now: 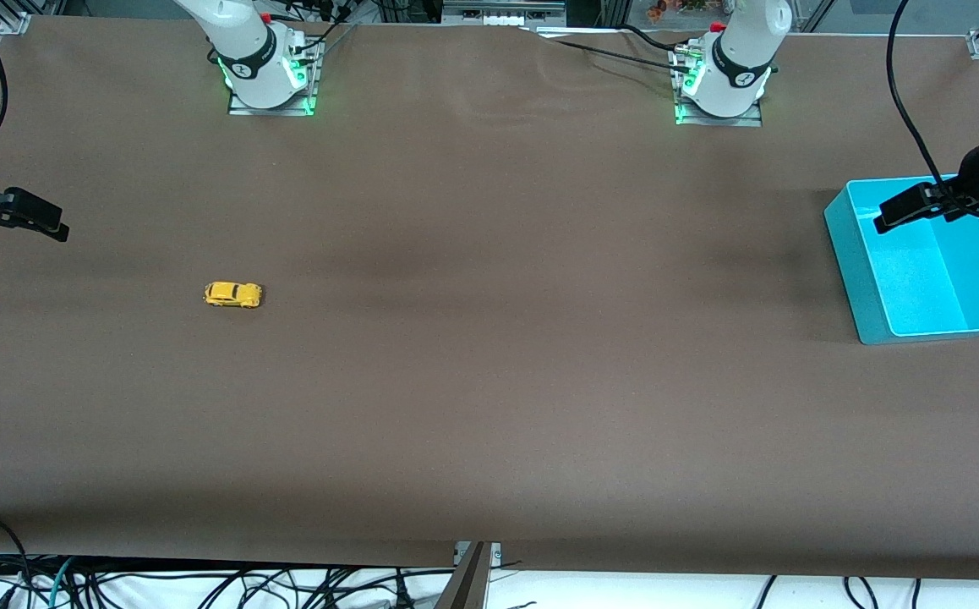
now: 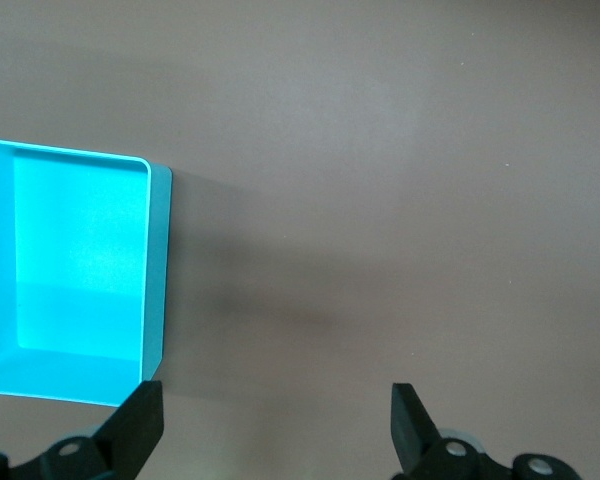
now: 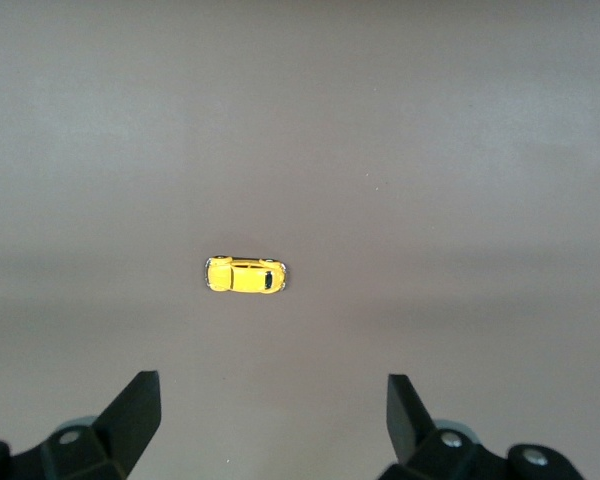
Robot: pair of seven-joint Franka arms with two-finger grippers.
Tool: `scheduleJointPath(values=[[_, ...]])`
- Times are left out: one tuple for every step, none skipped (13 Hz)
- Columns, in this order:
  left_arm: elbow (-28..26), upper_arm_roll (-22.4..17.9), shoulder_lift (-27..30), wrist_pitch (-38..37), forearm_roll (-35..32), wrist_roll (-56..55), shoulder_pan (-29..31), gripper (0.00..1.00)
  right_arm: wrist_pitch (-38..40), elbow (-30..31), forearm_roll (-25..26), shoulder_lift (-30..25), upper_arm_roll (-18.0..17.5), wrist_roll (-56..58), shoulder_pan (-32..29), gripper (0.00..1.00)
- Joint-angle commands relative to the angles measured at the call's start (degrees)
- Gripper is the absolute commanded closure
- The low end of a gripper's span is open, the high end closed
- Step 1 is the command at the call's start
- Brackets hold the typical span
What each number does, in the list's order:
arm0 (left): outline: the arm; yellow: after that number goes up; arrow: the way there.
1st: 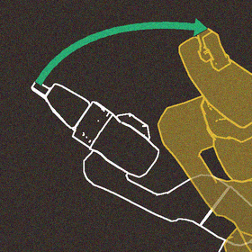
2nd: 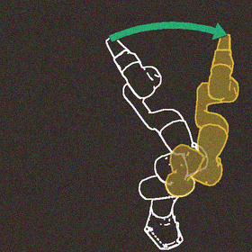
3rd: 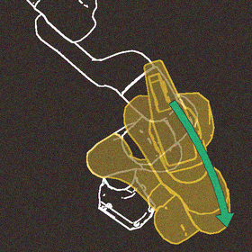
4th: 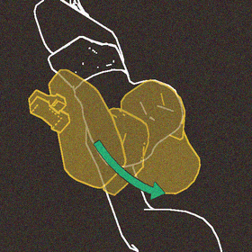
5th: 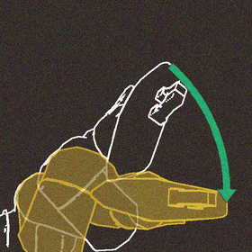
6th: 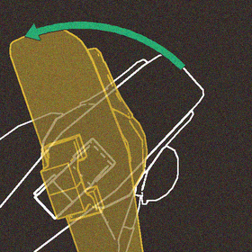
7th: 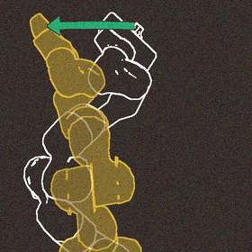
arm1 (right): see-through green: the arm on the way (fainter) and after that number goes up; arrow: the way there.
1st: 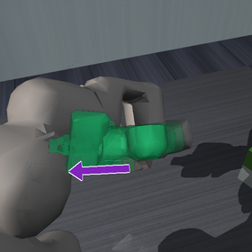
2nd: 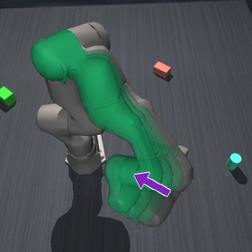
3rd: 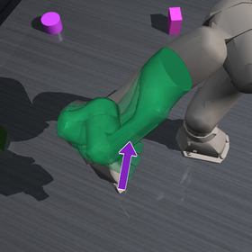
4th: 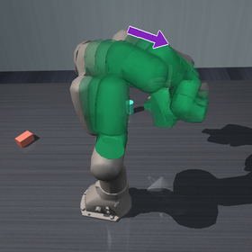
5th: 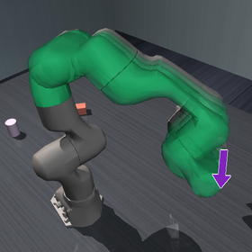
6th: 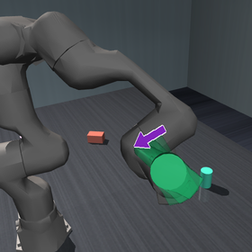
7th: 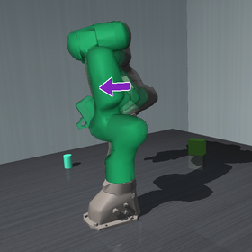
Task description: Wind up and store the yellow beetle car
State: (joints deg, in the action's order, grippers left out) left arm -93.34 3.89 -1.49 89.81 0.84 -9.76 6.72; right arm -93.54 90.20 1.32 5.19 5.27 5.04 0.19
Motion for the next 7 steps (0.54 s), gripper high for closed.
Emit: scheduleJointPath(values=[[1.49,0.07,-0.79,-0.25,-1.01,0.44,-0.22,0.00,1.34,-0.99,0.18,0.08,0.00,0.41,-0.02,0.00],[1.49,0.07,-0.79,-0.25,-1.01,0.53,-0.22,0.00,1.34,-0.99,0.18,0.08,0.18,0.50,-0.11,0.00],[1.49,0.07,-0.79,-0.25,-0.93,0.53,-0.22,0.00,1.34,-0.99,0.18,0.08,0.18,0.59,-0.28,0.00],[1.49,0.07,-0.79,-0.25,-1.01,0.44,-0.22,0.00,1.34,-0.99,0.18,0.08,0.18,0.67,-0.28,0.00],[1.49,0.07,-0.79,-0.25,-1.01,0.44,-0.22,0.00,1.34,-0.99,0.18,0.34,0.18,0.68,-0.28,0.00],[1.49,0.07,-0.88,-0.25,-1.01,0.53,-0.22,0.00,1.25,-0.99,0.18,0.35,0.18,0.33,-0.11,0.00],[1.49,0.07,-0.88,-0.25,-1.01,0.53,-0.22,0.00,1.34,-0.99,0.18,0.35,0.18,0.24,-0.11,0.00]])
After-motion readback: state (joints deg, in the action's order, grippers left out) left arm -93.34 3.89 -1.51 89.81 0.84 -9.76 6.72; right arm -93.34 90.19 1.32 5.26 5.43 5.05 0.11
